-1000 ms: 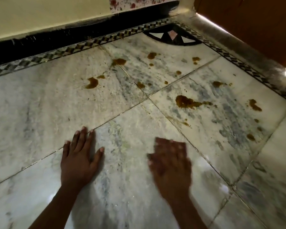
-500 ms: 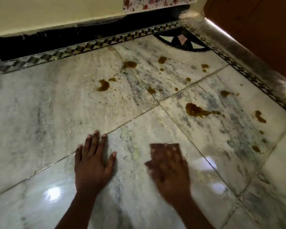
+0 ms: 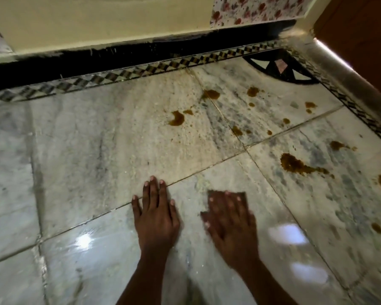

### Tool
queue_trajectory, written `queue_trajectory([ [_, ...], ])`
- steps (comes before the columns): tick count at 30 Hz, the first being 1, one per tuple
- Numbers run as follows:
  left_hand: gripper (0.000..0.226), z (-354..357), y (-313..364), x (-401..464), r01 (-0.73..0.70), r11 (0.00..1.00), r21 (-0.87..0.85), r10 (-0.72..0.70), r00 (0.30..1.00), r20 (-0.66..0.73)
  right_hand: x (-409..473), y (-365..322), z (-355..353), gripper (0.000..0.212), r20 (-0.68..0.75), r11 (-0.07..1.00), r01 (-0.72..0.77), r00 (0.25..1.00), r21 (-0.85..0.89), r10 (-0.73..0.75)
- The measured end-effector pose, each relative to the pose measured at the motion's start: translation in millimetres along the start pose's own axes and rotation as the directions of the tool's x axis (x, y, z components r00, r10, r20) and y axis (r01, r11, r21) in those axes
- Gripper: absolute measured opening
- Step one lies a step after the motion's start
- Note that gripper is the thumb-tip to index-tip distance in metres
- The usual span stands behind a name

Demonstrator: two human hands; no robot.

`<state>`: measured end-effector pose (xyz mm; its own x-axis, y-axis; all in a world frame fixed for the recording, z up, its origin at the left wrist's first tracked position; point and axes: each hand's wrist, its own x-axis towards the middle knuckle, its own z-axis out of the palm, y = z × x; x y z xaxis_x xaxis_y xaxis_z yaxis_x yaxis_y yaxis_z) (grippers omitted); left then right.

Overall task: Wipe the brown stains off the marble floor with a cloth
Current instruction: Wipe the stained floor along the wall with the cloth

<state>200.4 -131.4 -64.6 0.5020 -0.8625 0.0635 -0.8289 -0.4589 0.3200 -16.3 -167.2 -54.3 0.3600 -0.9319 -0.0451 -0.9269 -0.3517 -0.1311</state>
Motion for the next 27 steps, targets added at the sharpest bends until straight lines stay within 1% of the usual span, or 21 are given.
queue_trajectory([
  [1,0.064,-0.2,1.2,-0.1,0.004,1.0,-0.001,-0.004,1.0,-0.007,12.9,3.2,0.4,0.07,-0.018,0.99,-0.137,0.99,0.022,0.137],
  [3,0.064,0.6,1.0,-0.7,0.013,1.0,0.006,-0.013,1.0,-0.007,60.0,-15.5,-1.0,0.069,-0.048,0.921,-0.372,0.924,0.117,0.38],
  [4,0.065,1.0,2.3,-0.5,0.02,1.0,0.007,-0.02,1.0,-0.011,88.2,-30.0,-2.5,0.069,0.027,0.88,-0.446,0.894,0.162,0.447],
  [5,0.065,1.7,1.9,-0.4,0.03,1.0,0.009,-0.03,0.999,-0.012,111.9,-44.4,-2.8,0.069,0.108,0.866,-0.467,0.884,0.181,0.454],
  [6,0.065,1.5,2.2,-0.7,0.039,0.999,0.006,-0.039,0.999,-0.012,125.5,-55.6,-0.7,0.069,0.094,0.894,-0.408,0.913,0.182,0.398],
  [7,0.065,0.9,2.0,0.1,0.058,0.998,0.0,-0.058,0.998,-0.026,129.7,-62.8,6.7,0.068,-0.007,0.953,-0.261,0.964,0.154,0.265],
  [8,0.064,0.8,2.0,-1.2,0.083,0.997,-0.008,-0.083,0.996,-0.042,123.7,-67.0,12.3,0.065,-0.053,0.994,-0.065,0.996,0.083,0.07],
  [9,0.064,-0.3,2.0,0.6,0.107,0.994,-0.009,-0.107,0.992,-0.061,114.9,-63.1,14.0,0.063,-0.039,0.989,0.145,0.989,0.008,-0.144],
  [10,0.063,0.1,2.4,0.7,0.129,0.992,-0.012,-0.13,0.989,-0.068,103.2,-52.5,10.7,0.062,0.029,0.947,0.319,0.948,-0.035,-0.318],
  [11,0.063,0.3,2.7,0.4,0.146,0.989,-0.015,-0.146,0.987,-0.068,92.6,-38.1,7.2,0.063,0.097,0.907,0.419,0.905,-0.038,-0.414],
  [12,0.063,0.9,2.4,0.8,0.151,0.988,-0.017,-0.152,0.986,-0.064,84.3,-24.7,-1.1,0.064,0.159,0.905,0.424,0.895,-0.023,-0.416],
  [13,0.063,1.4,2.8,0.6,0.151,0.988,-0.019,-0.152,0.987,-0.058,81.7,-12.4,-4.7,0.066,0.186,0.936,0.35,0.922,-0.025,-0.339],
  [15,0.065,1.1,5.3,0.4,0.136,0.991,-0.015,-0.136,0.99,-0.038,93.7,-8.2,-2.2,0.07,0.104,0.999,0.044,0.994,-0.008,-0.043],
  [17,0.067,1.6,5.9,0.9,0.139,0.99,-0.013,-0.139,0.99,-0.032,129.4,-33.6,1.6,0.072,0.024,0.962,-0.257,0.966,0.091,0.256],
  [18,0.067,2.4,5.1,0.6,0.136,0.991,-0.012,-0.136,0.99,-0.033,152.4,-53.2,4.2,0.071,0.058,0.931,-0.336,0.942,0.141,0.331],
  [19,0.068,3.0,4.1,0.3,0.132,0.991,-0.009,-0.132,0.991,-0.037,172.6,-72.9,5.0,0.069,0.116,0.927,-0.346,0.937,0.148,0.331],
  [20,0.067,4.1,2.4,1.8,0.123,0.992,-0.005,-0.123,0.992,-0.036,188.4,-91.5,6.6,0.067,0.133,0.939,-0.307,0.948,0.152,0.288],
  [22,0.068,3.7,2.0,5.5,0.108,0.994,0.012,-0.108,0.994,-0.029,193.5,-115.3,11.8,0.062,0.012,0.983,-0.104,0.995,0.148,0.104],
  [24,0.069,1.4,3.3,5.0,0.105,0.994,0.035,-0.105,0.994,-0.012,164.7,-116.5,15.6,0.061,-0.046,0.992,0.035,0.998,0.125,-0.029],
  [25,0.068,0.4,6.0,6.1,0.112,0.993,0.037,-0.111,0.994,-0.009,153.4,-108.7,11.5,0.062,-0.034,0.991,0.064,0.998,0.117,-0.06],
  [27,0.067,-1.7,7.1,6.5,0.127,0.991,0.039,-0.126,0.992,-0.008,149.7,-90.5,8.6,0.065,-0.003,0.991,0.05,0.999,0.122,-0.05],
])
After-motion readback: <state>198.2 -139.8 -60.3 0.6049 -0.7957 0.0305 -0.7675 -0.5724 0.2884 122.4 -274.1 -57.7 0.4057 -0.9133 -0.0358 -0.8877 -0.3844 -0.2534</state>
